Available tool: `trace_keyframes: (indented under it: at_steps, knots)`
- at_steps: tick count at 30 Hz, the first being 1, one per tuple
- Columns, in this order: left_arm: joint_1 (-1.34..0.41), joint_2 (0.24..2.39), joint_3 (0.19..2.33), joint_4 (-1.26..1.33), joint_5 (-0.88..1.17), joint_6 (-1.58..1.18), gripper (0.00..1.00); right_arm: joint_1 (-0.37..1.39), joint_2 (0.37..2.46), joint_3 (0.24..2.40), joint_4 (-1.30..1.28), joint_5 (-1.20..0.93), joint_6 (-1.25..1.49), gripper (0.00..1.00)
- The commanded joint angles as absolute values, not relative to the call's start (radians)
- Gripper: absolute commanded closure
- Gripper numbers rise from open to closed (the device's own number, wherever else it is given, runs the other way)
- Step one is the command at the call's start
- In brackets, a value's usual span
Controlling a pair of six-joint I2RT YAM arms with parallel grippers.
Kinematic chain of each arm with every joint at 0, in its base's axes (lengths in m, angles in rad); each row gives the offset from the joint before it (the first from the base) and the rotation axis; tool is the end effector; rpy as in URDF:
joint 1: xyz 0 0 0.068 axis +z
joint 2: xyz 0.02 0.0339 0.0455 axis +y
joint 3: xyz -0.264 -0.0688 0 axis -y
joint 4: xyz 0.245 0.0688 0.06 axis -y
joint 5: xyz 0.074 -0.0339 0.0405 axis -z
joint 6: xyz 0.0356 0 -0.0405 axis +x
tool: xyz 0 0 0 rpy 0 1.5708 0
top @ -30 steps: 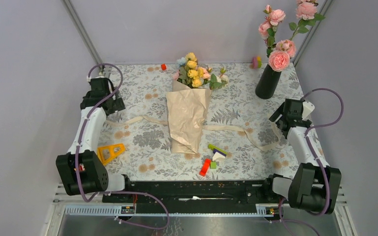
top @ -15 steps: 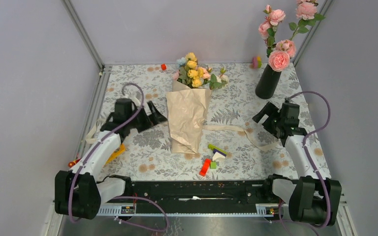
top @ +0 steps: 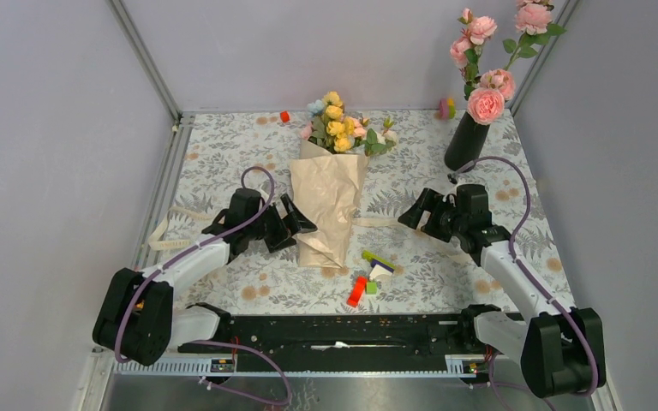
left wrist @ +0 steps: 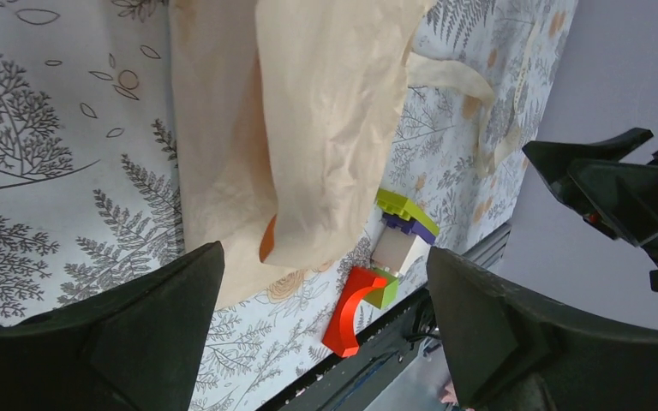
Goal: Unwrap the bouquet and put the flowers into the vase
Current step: Unfold the wrapping paper at the center of the board.
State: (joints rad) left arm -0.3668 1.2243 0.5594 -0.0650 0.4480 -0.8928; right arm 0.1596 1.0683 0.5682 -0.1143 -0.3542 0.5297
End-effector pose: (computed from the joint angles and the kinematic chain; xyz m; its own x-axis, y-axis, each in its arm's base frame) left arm 0.2178 -0.1002 0.1871 -0.8769 -0.4151 -0.2425 -0.0930 0.6414 -0.7616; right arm 0.2196 0.0478 0.2181 -0.7078 0.3661 -0.6041 -0.0825 0.8065 0.5854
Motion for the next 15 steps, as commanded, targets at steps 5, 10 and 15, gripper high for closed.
trace_keyframes:
  at_steps: [5,10,15]
  knots:
    - [-0.372,1.221,0.531,0.002,0.392,-0.939,0.06,0.185,1.042,0.628,-0.108,-0.367,0.514,0.12]
    - [-0.374,1.248,0.529,0.029,0.414,-0.950,0.27,0.194,1.048,0.627,-0.095,-0.368,0.527,0.16]
    - [-0.374,1.286,0.515,0.097,0.421,-0.980,0.44,0.207,1.048,0.627,-0.086,-0.374,0.538,0.19]
